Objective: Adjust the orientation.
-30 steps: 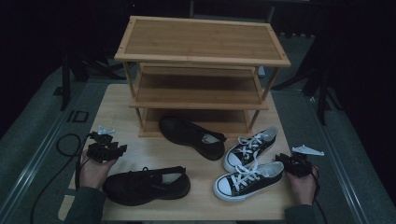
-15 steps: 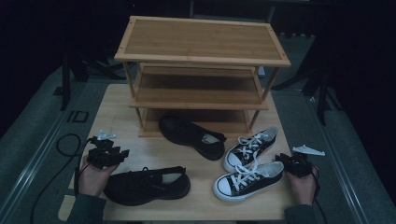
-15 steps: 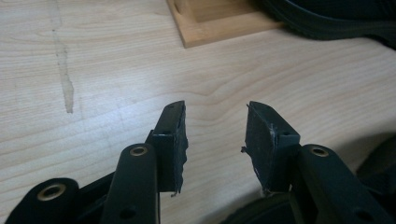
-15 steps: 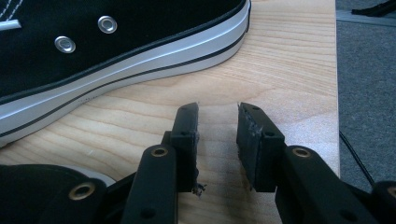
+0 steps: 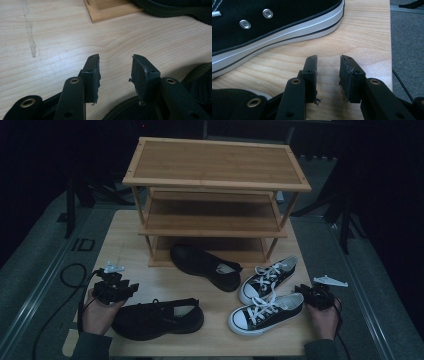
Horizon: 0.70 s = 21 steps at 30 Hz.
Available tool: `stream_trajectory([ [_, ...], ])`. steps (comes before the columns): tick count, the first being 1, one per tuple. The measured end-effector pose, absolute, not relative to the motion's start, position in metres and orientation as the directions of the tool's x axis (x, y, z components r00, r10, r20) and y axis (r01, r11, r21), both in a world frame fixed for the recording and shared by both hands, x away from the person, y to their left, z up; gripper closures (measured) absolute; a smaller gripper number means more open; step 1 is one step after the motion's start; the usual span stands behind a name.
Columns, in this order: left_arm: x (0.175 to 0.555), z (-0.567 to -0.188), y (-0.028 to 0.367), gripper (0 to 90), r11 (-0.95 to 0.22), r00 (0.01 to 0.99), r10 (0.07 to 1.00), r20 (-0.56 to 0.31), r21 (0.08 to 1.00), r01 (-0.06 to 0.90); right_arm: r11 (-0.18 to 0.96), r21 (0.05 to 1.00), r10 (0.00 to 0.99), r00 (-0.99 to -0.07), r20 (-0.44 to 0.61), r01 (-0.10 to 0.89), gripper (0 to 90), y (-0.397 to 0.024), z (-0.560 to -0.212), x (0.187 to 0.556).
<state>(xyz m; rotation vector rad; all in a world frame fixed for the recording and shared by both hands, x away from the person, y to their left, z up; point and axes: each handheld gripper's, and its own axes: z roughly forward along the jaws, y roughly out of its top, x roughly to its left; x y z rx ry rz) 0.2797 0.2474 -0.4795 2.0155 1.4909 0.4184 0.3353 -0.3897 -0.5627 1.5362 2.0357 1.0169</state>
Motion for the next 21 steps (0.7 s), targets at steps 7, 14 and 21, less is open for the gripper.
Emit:
stream_trajectory([
  [7,0.274,-0.475,0.247,59.4,-0.196,0.327,0.94,-0.099,0.629,0.753,0.134,0.744,0.942,-0.317,0.11,0.655,66.5,-0.39,-0.563,0.335],
  [14,0.268,-0.473,0.246,61.1,-0.199,0.337,0.935,-0.109,0.625,0.755,0.132,0.743,0.943,-0.315,0.111,0.656,66.1,-0.39,-0.563,0.335],
  [21,0.264,-0.471,0.246,61.1,-0.216,0.374,0.917,-0.137,0.619,0.755,0.128,0.743,0.941,-0.317,0.117,0.657,65.6,-0.39,-0.563,0.335],
])
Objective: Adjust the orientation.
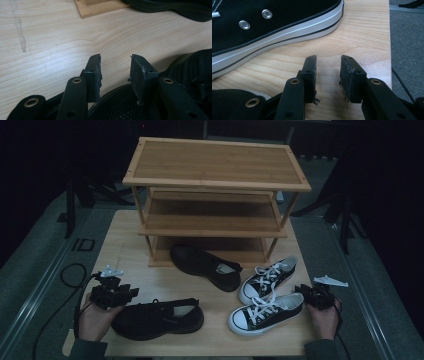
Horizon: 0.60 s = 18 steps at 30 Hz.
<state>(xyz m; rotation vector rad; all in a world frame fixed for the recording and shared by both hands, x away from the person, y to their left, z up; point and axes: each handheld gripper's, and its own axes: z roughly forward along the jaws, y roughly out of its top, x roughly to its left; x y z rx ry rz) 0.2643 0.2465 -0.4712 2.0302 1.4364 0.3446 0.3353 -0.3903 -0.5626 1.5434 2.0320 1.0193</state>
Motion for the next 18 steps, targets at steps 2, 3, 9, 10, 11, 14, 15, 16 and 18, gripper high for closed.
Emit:
stream_trajectory([
  [2,0.2634,-0.4705,0.2457,60.9,-0.227,0.384,0.913,-0.135,0.615,0.755,0.126,0.743,0.941,-0.317,0.12,0.657,65.4,-0.3904,-0.5626,0.3354],
  [3,0.2628,-0.4704,0.245,60.9,-0.23,0.387,0.913,-0.133,0.614,0.755,0.126,0.744,0.94,-0.318,0.121,0.657,65.3,-0.3907,-0.5627,0.3354],
  [9,0.2598,-0.4684,0.2423,60.9,-0.247,0.41,0.901,-0.145,0.604,0.758,0.123,0.743,0.94,-0.317,0.124,0.658,65.0,-0.3909,-0.5626,0.3355],
  [10,0.2594,-0.4682,0.2419,60.9,-0.25,0.413,0.899,-0.148,0.602,0.759,0.122,0.743,0.94,-0.316,0.125,0.658,64.8,-0.3909,-0.5626,0.3354],
  [11,0.2591,-0.468,0.2414,60.9,-0.254,0.417,0.897,-0.148,0.598,0.76,0.122,0.743,0.94,-0.316,0.126,0.659,64.8,-0.391,-0.5626,0.3355],
  [14,0.258,-0.4681,0.2391,60.8,-0.264,0.427,0.891,-0.152,0.592,0.761,0.12,0.743,0.94,-0.315,0.127,0.659,64.6,-0.3911,-0.5626,0.3355],
  [15,0.2577,-0.4681,0.2385,60.8,-0.269,0.431,0.89,-0.151,0.59,0.761,0.12,0.742,0.941,-0.315,0.127,0.659,64.5,-0.3912,-0.5626,0.3355],
  [16,0.2573,-0.468,0.2379,60.8,-0.27,0.432,0.889,-0.153,0.589,0.762,0.12,0.742,0.941,-0.314,0.127,0.659,64.4,-0.3912,-0.5626,0.3355],
  [18,0.2565,-0.4675,0.2368,60.8,-0.276,0.439,0.885,-0.155,0.585,0.763,0.12,0.743,0.941,-0.313,0.126,0.659,64.2,-0.3912,-0.5626,0.3355],
])
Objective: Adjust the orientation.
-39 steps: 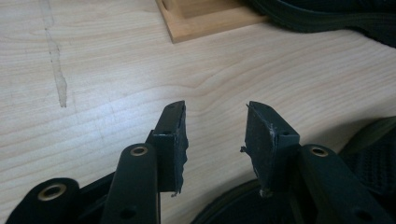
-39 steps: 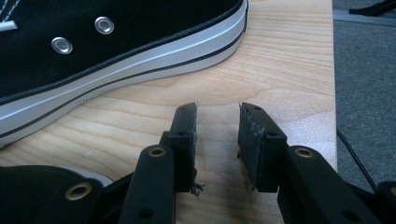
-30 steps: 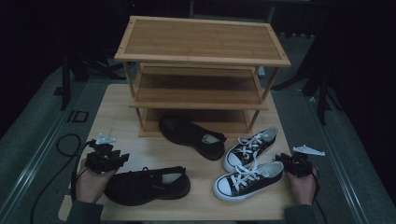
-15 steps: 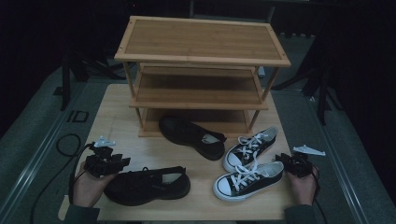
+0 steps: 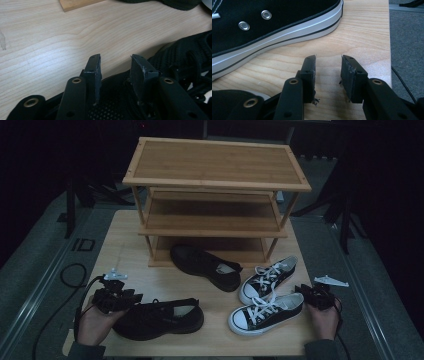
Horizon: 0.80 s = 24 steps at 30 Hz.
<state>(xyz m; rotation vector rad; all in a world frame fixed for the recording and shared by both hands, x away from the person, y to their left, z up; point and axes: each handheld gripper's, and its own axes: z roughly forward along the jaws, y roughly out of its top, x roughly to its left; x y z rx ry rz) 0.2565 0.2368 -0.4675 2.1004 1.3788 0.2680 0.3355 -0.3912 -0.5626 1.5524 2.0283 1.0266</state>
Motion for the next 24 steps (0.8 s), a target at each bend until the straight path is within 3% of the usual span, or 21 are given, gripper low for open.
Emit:
stream_trajectory([
  [19,0.2536,-0.4768,0.2396,65.3,-0.254,0.426,0.878,-0.218,0.542,0.801,0.117,0.743,0.942,-0.312,0.128,0.659,63.7,-0.3915,-0.5626,0.3356],
  [24,0.2527,-0.4766,0.2416,69.9,-0.243,0.422,0.874,-0.242,0.534,0.81,0.115,0.743,0.941,-0.312,0.132,0.66,63.4,-0.3918,-0.5627,0.3356],
])
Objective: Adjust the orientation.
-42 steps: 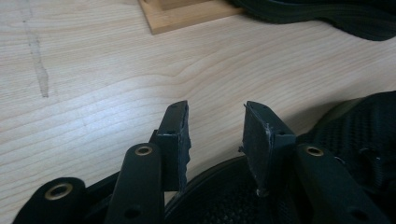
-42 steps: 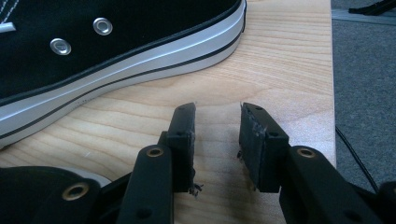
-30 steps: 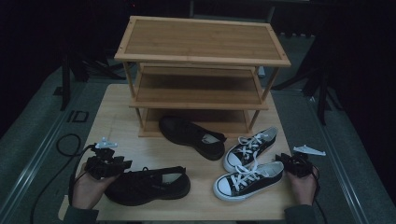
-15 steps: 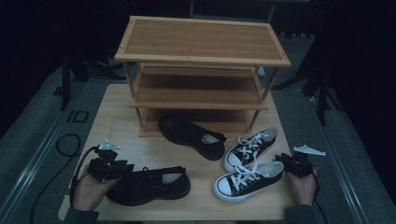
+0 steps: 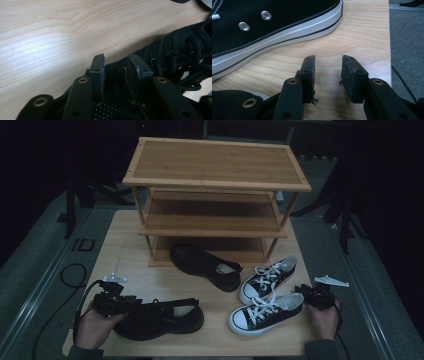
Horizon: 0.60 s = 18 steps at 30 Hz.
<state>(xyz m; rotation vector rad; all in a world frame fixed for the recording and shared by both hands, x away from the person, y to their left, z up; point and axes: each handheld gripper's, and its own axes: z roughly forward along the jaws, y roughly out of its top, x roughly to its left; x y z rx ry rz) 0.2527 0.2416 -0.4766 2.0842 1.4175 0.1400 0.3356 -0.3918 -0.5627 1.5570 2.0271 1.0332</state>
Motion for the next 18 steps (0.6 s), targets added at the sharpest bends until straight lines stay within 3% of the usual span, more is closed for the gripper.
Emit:
stream_trajectory([
  [3,0.254,-0.478,0.243,73.9,-0.235,0.423,0.864,-0.273,0.526,0.818,0.114,0.743,0.941,-0.312,0.133,0.66,63.4,-0.392,-0.563,0.336],
  [7,0.254,-0.478,0.24,86.6,-0.25,0.441,0.853,-0.279,0.523,0.815,0.108,0.742,0.94,-0.312,0.141,0.661,63.3,-0.393,-0.563,0.336],
  [18,0.262,-0.471,0.23,89.5,-0.3,0.449,0.876,-0.176,0.531,0.793,0.105,0.742,0.939,-0.311,0.144,0.662,62.8,-0.393,-0.563,0.336],
])
